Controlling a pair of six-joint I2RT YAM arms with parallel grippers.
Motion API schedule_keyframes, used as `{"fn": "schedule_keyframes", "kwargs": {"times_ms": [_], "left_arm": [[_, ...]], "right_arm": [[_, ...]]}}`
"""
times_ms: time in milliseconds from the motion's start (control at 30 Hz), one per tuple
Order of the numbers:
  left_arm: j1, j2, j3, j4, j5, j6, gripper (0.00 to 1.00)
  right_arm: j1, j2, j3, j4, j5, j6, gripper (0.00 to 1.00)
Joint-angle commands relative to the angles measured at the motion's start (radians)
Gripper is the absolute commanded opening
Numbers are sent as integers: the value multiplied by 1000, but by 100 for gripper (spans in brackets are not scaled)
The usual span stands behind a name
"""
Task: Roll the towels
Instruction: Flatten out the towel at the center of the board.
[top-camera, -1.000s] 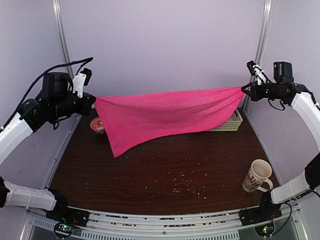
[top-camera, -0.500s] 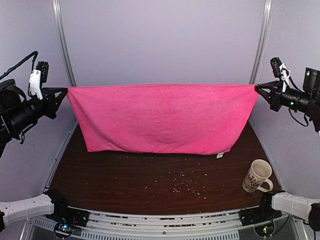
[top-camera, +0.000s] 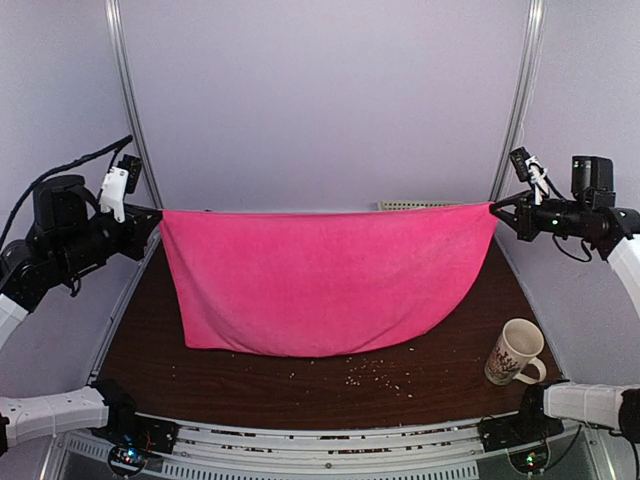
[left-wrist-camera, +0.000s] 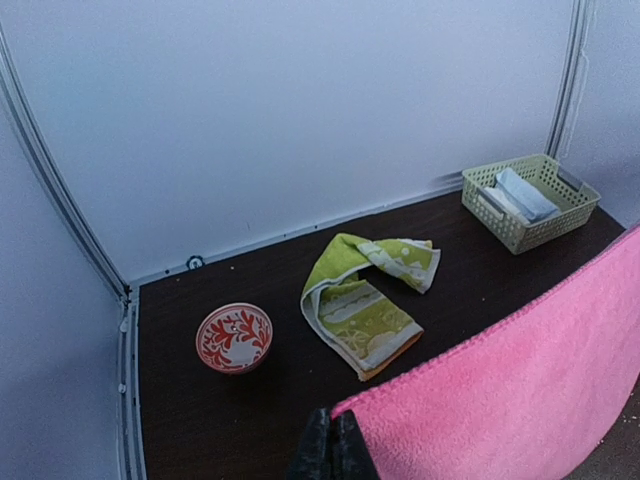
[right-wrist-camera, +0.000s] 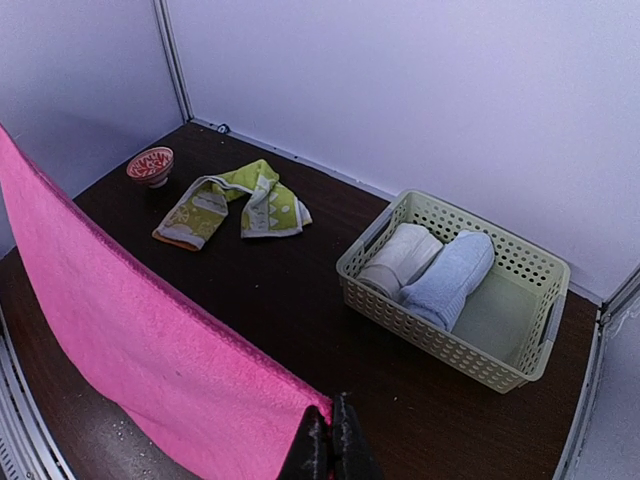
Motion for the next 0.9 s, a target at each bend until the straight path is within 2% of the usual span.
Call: {"fn": "schedule_keyframes", "kwargs": {"times_ms": [0,200,333,533,700,867], "left_arm": [[0,92,0,109,-60,47,0],[3,192,53,166,-113,111,0],[3,197,105,163,-122,124,0],[3,124,100,111,-48,92,0],[2,-4,2,103,92,54,0],[3,-133,-89,81,139,24,0]], "right_arm": [[-10,72,42,77,66,10,0],[-10,198,138,97,73,21,0],[-10,209,176,96,79,27,0],[-10,115,123,66,45,13,0],[-10,-21,8,32,-7,-14,0],[-11,-163,-91,-26,-53,-39,0]]}}
